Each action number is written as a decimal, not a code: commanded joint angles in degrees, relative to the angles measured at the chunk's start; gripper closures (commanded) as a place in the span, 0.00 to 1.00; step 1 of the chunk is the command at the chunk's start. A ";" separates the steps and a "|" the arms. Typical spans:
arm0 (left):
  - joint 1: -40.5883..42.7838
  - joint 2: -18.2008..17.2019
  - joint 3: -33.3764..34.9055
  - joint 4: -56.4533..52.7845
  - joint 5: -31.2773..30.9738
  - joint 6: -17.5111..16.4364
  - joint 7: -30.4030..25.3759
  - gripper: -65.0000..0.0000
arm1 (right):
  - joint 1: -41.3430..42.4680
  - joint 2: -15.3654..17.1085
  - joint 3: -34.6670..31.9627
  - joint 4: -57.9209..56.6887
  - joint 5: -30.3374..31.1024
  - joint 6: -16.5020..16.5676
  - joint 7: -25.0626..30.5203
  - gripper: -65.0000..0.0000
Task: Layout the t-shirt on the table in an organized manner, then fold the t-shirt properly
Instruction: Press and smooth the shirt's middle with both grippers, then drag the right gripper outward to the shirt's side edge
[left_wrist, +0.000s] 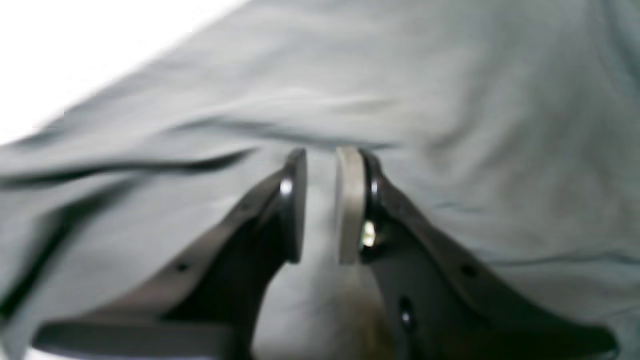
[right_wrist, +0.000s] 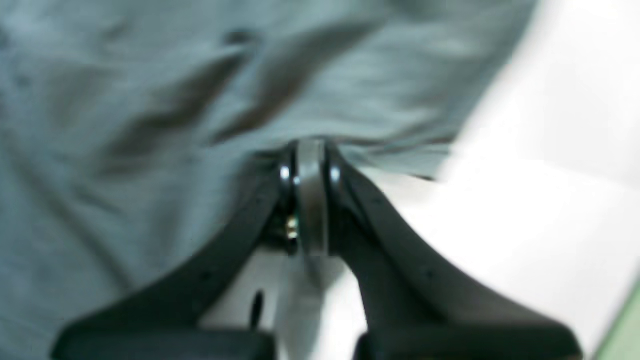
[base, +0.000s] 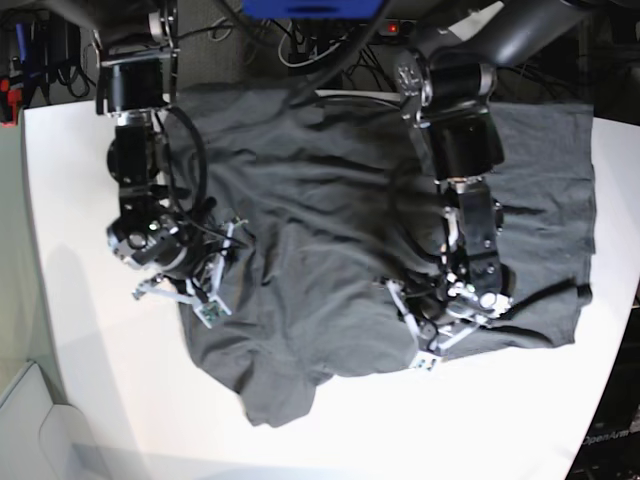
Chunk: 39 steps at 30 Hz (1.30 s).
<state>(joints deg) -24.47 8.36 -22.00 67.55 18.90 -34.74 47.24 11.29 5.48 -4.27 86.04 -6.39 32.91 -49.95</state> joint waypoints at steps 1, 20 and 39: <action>-1.69 0.04 0.15 -0.34 -0.57 0.15 -2.28 0.83 | -0.17 0.02 -0.17 2.44 0.37 -0.07 -0.20 1.00; 0.60 -6.21 -0.37 -5.26 -0.65 0.15 -5.00 0.84 | -12.39 1.51 4.49 5.26 0.46 -0.25 1.56 1.00; 3.59 -9.20 -0.46 -5.18 -0.65 0.15 -5.00 0.84 | -11.86 1.78 19.70 0.16 0.28 -0.42 3.32 1.00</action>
<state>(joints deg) -20.01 -0.47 -22.46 61.60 17.76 -34.72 41.54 -0.75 6.63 15.20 85.80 -4.69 32.77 -45.36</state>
